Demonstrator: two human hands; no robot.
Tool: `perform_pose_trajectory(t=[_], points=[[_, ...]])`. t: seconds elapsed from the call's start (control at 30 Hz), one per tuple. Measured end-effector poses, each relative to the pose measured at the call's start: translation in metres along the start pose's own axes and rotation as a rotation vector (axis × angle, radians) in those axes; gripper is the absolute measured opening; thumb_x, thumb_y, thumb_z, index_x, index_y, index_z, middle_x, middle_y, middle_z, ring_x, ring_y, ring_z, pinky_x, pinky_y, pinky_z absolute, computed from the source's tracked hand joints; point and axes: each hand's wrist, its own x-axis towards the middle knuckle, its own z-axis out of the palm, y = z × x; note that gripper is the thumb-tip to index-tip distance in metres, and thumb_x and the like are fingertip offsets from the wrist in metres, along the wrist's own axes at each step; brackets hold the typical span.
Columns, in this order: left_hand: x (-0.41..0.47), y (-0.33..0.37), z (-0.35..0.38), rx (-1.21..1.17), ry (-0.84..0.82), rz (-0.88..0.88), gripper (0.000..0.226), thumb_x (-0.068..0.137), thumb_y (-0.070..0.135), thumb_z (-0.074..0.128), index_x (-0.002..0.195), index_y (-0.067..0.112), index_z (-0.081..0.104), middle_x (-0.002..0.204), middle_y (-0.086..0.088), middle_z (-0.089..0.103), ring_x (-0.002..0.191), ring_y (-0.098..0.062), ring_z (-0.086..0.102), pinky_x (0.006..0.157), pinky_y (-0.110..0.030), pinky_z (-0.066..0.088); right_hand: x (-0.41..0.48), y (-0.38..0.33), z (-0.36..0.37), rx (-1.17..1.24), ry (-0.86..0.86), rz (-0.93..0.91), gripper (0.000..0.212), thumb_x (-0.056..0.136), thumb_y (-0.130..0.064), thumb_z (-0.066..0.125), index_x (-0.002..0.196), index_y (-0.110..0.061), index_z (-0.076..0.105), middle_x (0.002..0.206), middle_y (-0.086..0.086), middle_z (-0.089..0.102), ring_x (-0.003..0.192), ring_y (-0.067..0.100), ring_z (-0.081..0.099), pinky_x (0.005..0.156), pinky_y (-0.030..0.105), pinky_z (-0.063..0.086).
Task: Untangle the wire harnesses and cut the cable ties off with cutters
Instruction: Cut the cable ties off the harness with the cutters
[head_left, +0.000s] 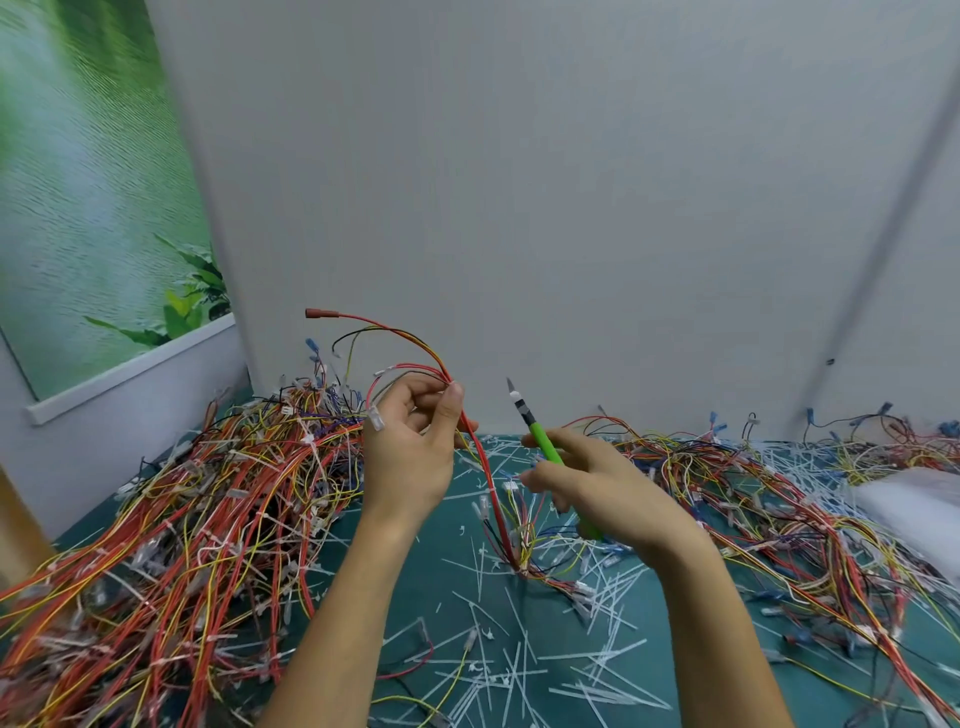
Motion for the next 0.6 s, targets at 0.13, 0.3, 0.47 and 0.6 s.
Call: perform_pose_trajectory(t=[0.13,0.3,0.47,0.6], points=[[0.002,-0.001,-0.003,-0.01,0.001,0.004,0.008,0.096,0.026,0.069,0.091,0.023,0.063,0.08,0.003,0.072,0.073,-0.021,0.076,0.061,-0.026,0.059,-0.007,0.0,-0.007,-0.011,-0.143,-0.038,0.05,0.072,-0.048,0.067,0.121,-0.042,0.065,0.08,-0.013,0.065,0.066,0.0,0.053,0.06,0.02,0.041],[-0.001,-0.002,-0.001,0.039,-0.006,0.027,0.008,0.094,0.031,0.07,0.091,0.025,0.065,0.083,-0.001,0.073,0.076,-0.023,0.075,0.067,-0.028,0.06,-0.009,-0.008,0.002,0.019,-0.213,-0.145,0.043,0.08,-0.038,0.068,0.123,-0.037,0.065,0.103,0.007,0.068,0.077,0.001,0.057,0.061,0.013,0.044],[-0.001,0.002,-0.001,0.034,-0.015,0.041,0.009,0.093,0.032,0.071,0.09,0.024,0.066,0.083,-0.001,0.075,0.074,-0.021,0.075,0.067,-0.03,0.061,-0.005,-0.007,0.007,0.082,-0.211,-0.155,0.04,0.083,-0.039,0.068,0.123,-0.041,0.063,0.09,-0.018,0.07,0.075,-0.006,0.063,0.06,0.009,0.046],[-0.003,0.006,-0.001,-0.054,-0.01,0.011,0.008,0.091,0.035,0.07,0.085,0.031,0.069,0.082,-0.004,0.075,0.074,-0.024,0.076,0.068,-0.032,0.062,-0.003,-0.004,0.005,0.026,-0.176,-0.136,0.043,0.087,-0.045,0.069,0.13,-0.042,0.061,0.083,-0.025,0.068,0.075,-0.002,0.062,0.061,0.014,0.047]])
